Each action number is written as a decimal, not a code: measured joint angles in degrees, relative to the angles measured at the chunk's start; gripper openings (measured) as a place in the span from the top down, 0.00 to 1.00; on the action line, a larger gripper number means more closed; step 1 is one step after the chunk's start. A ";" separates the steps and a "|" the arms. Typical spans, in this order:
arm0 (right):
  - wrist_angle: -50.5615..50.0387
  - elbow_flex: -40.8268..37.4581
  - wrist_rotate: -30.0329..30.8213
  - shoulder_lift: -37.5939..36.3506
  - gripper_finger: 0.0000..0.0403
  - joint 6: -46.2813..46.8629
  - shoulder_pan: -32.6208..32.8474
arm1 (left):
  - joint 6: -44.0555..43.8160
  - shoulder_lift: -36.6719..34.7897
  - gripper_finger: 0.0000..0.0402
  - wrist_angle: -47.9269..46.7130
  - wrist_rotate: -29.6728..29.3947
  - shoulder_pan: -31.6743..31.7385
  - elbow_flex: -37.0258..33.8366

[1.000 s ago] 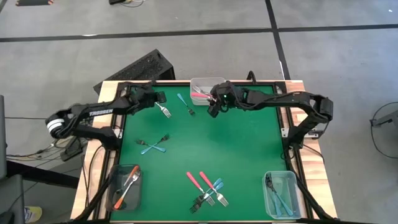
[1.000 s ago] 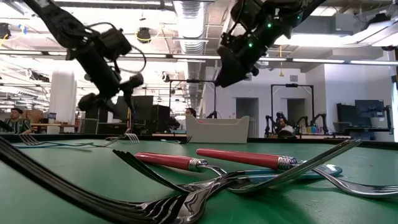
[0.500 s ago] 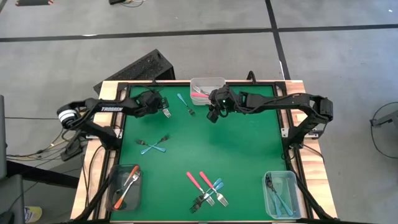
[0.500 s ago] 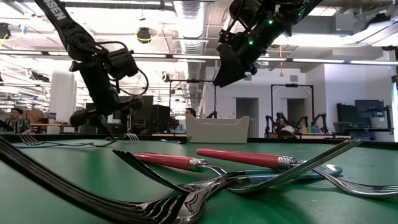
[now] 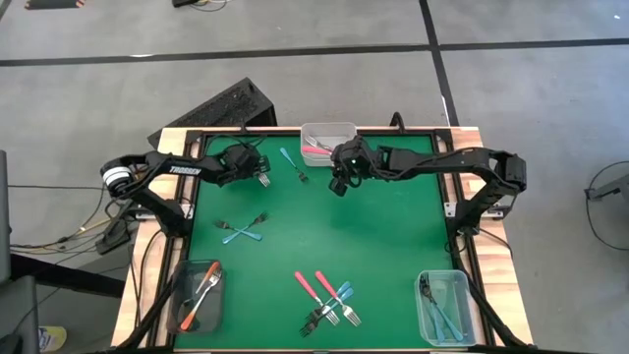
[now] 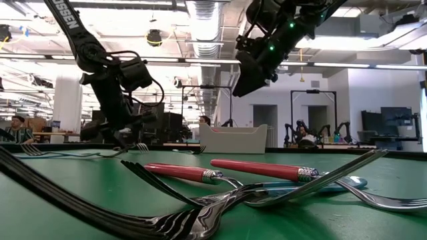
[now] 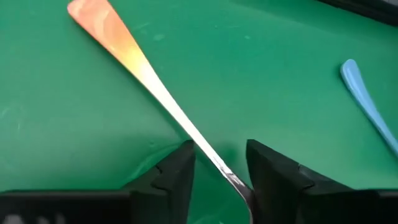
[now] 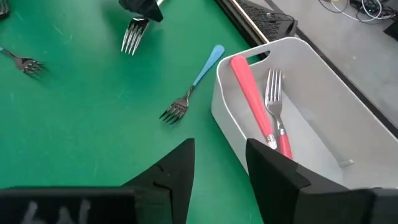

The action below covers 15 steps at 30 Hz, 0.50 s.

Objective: Sort silverware by color (type)
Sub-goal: Put the orange fork into the black bin

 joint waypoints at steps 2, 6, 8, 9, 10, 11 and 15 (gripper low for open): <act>1.92 -1.54 0.00 0.00 0.61 0.10 0.00 | 1.21 0.00 0.72 0.11 -0.03 0.01 -0.01; 3.15 -3.61 -0.02 0.02 0.66 2.23 -0.02 | 6.62 0.08 0.91 0.53 0.23 0.06 -0.09; 3.49 -4.48 -0.02 0.00 0.68 3.19 0.07 | 10.80 0.12 0.97 0.95 1.54 0.08 -0.11; 3.89 -4.99 -0.02 0.01 0.69 3.69 0.25 | 12.83 -0.03 0.98 1.08 2.65 0.08 -0.09; 4.46 -5.53 -0.02 0.03 0.70 4.10 0.37 | 15.09 -0.38 0.98 1.05 4.29 0.10 -0.09; 5.07 -5.87 -0.04 0.04 0.71 4.53 0.55 | 17.12 -0.85 0.98 0.79 5.97 0.00 -0.09; 5.94 -5.96 -0.07 -0.02 0.72 5.18 1.55 | 24.61 -6.04 0.99 -2.17 11.28 -2.92 -0.24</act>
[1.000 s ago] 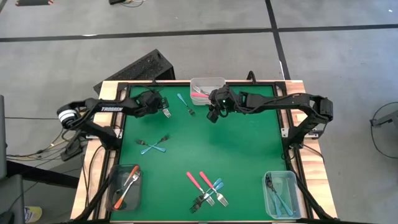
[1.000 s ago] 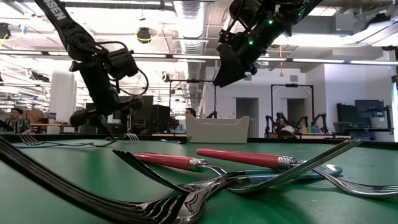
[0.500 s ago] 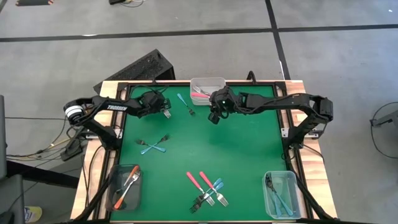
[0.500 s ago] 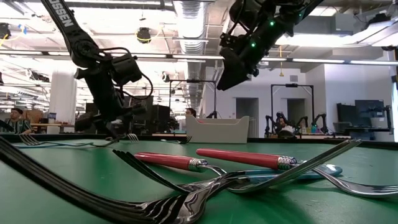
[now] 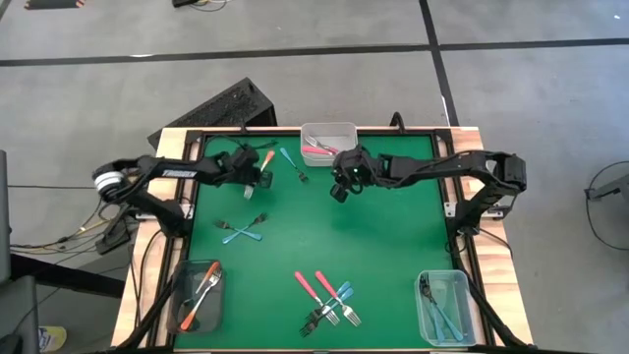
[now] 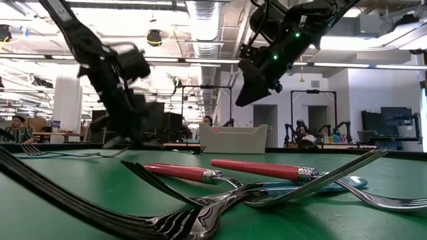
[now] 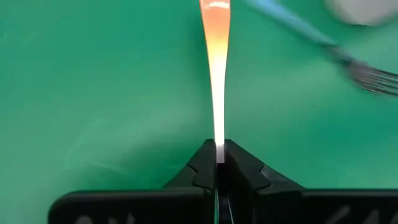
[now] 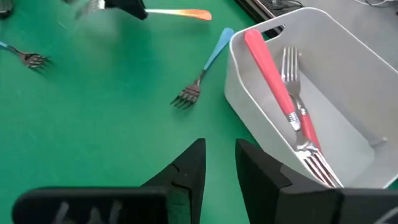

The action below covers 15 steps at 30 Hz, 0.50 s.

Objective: Sort silverware by color (type)
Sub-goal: Put the orange fork into the black bin

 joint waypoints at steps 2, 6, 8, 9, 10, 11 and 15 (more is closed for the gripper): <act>0.66 0.00 0.00 0.00 0.72 0.00 0.56 | 2.51 -4.69 0.99 -3.22 -0.39 -2.75 0.04; 4.31 0.00 0.00 0.00 0.72 -0.03 1.41 | 6.91 -15.73 0.99 -12.99 -4.00 -10.46 0.04; 6.39 0.00 0.00 0.00 0.72 -0.03 1.51 | 8.69 -20.94 0.99 -17.04 -5.91 -14.61 0.04; 7.48 0.00 -0.02 0.00 0.72 -0.03 1.51 | 8.81 -23.02 0.99 -18.48 -6.67 -16.55 0.04; 8.61 0.00 -0.10 -0.02 0.72 -0.03 1.51 | 8.58 -24.90 0.99 -19.51 -6.99 -18.37 0.04; 9.56 0.00 -0.27 -0.02 0.72 -0.03 1.51 | 7.98 -26.63 0.99 -20.42 -6.90 -20.18 0.05; 11.09 0.00 -0.33 -0.04 0.72 0.48 2.06 | 0.05 -32.27 1.00 -24.32 0.24 -26.64 0.13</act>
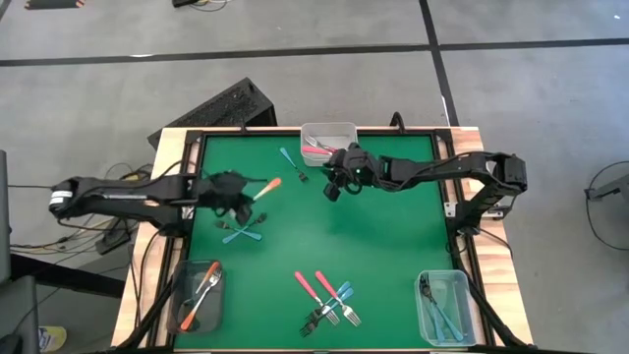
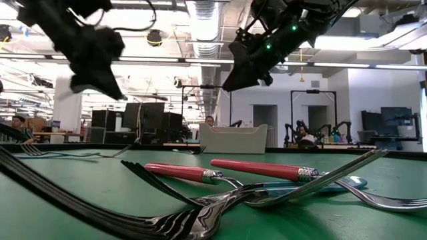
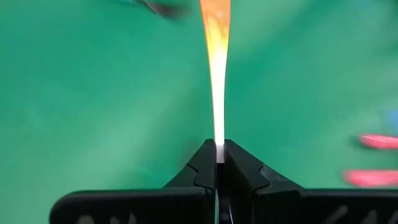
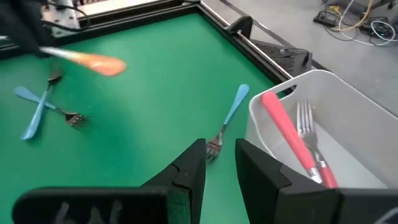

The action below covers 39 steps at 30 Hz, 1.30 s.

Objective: Sort silverware by color (type)
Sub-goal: Put the orange fork into the black bin

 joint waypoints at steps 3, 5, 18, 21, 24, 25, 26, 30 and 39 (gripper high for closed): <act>-0.18 0.00 0.00 0.00 0.72 0.07 0.94 | -8.54 -3.90 1.00 -2.73 3.07 -6.49 0.00; 0.13 0.00 -0.04 0.00 0.72 0.80 1.42 | -12.96 -6.09 1.00 -3.96 2.33 -12.70 0.00; 1.80 0.00 0.00 -0.02 0.72 4.03 4.99 | -29.76 -9.07 1.00 -10.64 -21.04 -56.31 0.04; 2.40 0.00 0.15 -0.02 0.72 5.34 6.24 | -28.94 -8.31 1.00 -13.18 -19.16 -57.49 0.02; 2.48 0.00 0.15 -0.02 0.72 7.87 7.65 | -30.66 -7.62 1.00 -12.62 -15.08 -56.56 0.93; 2.49 0.00 0.17 -0.02 0.72 8.46 8.11 | -33.57 -7.48 1.00 -12.89 -14.39 -56.03 1.52; 2.44 0.00 0.18 -0.02 0.72 8.83 8.71 | -36.53 -7.37 1.00 -13.37 -14.28 -55.70 2.22; 3.50 0.00 0.66 -0.02 0.72 8.90 10.38 | -44.39 -6.82 1.00 -14.41 -22.41 -56.16 3.67; 19.56 0.00 -5.49 -0.02 0.66 12.42 11.77 | -36.11 -3.84 1.00 -14.86 -42.90 -55.58 3.85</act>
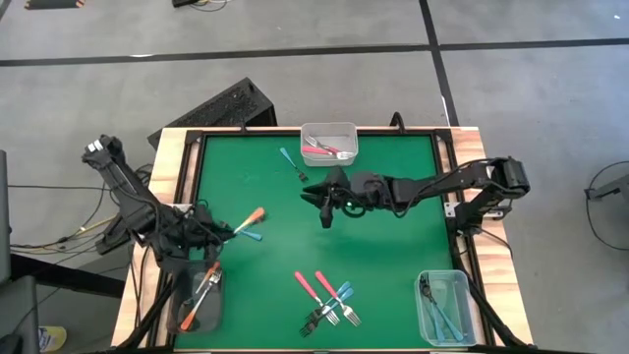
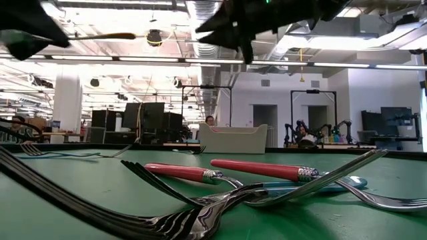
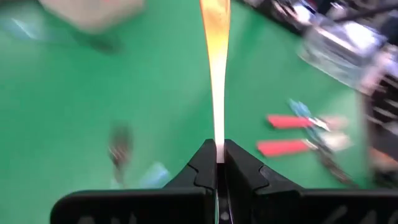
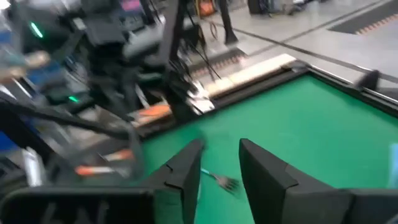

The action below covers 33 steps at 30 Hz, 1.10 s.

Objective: Sort silverware by color (type)
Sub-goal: Put the orange fork into the black bin

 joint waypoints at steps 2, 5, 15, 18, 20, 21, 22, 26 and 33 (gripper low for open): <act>2.18 0.00 -0.16 0.02 0.61 1.60 0.51 | 3.10 2.45 1.00 0.03 -6.27 0.55 0.00; 9.07 0.11 -0.18 2.74 0.52 3.31 1.36 | 9.00 6.88 1.00 1.12 -15.11 2.01 0.00; 25.19 6.24 -0.39 16.49 0.35 3.60 2.49 | 29.45 18.53 1.00 14.45 -24.04 10.58 -0.01; 25.71 9.40 -0.39 18.74 0.37 3.52 2.29 | 33.54 19.43 0.99 17.37 -23.92 11.43 -0.02; 24.49 10.27 -1.06 18.96 0.40 3.51 1.96 | 35.50 19.47 0.98 18.25 -23.69 11.63 -0.02; 23.86 10.80 -1.59 18.97 0.42 3.45 1.81 | 36.00 19.45 0.98 18.52 -23.68 11.63 -0.02; 23.34 11.15 -1.72 18.96 0.45 3.32 1.67 | 36.31 19.42 0.98 18.56 -23.72 11.63 -0.02; 21.34 11.49 -1.86 18.61 0.61 2.42 1.27 | 36.44 19.42 0.98 18.53 -23.68 11.62 -0.02; 21.65 11.54 -6.21 18.71 0.95 1.33 -0.06 | 36.65 19.45 0.98 18.33 -22.47 11.67 -0.09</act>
